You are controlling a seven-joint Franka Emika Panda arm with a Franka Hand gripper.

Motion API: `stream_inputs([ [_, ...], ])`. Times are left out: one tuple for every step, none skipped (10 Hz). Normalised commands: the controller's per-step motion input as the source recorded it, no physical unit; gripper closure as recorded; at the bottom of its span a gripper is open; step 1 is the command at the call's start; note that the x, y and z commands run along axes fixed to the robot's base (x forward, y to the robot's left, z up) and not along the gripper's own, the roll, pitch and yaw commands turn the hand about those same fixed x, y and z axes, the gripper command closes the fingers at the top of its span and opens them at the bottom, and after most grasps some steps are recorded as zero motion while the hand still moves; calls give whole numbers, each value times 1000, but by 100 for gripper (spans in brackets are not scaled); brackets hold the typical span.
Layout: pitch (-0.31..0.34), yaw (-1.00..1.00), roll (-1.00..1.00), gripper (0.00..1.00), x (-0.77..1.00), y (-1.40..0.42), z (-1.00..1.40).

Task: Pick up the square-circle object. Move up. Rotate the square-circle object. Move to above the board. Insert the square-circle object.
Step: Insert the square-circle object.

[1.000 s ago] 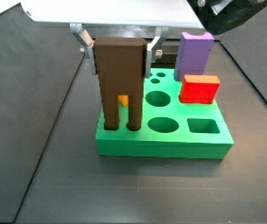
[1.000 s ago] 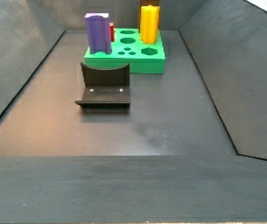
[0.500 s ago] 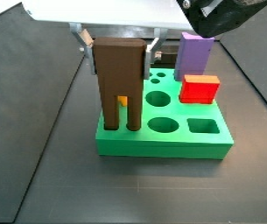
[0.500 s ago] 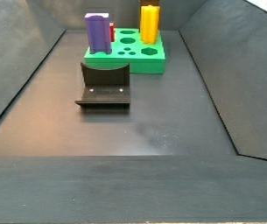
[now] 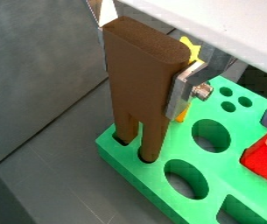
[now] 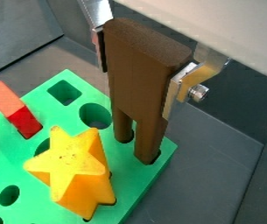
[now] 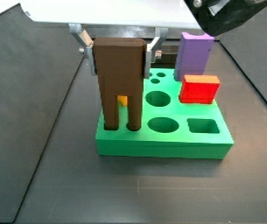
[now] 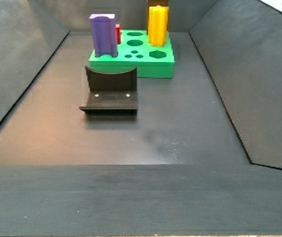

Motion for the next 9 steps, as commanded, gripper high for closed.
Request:
stream_inputs([
  [-14, -51, 0, 100, 0, 0, -446],
  [0, -257, 0, 100, 0, -26, -503],
  [-29, -274, -21, 100, -111, -74, -400],
  [-117, -3, -43, 100, -249, -111, -294],
  [-134, 0, -30, 100, -254, -91, -297],
  [-67, 37, 0, 100, -111, -29, -363],
  [-41, 83, 0, 100, -14, 0, -443],
  [0, 117, -36, 100, 54, 0, -506],
  [0, 63, -66, 100, 131, 26, -480],
])
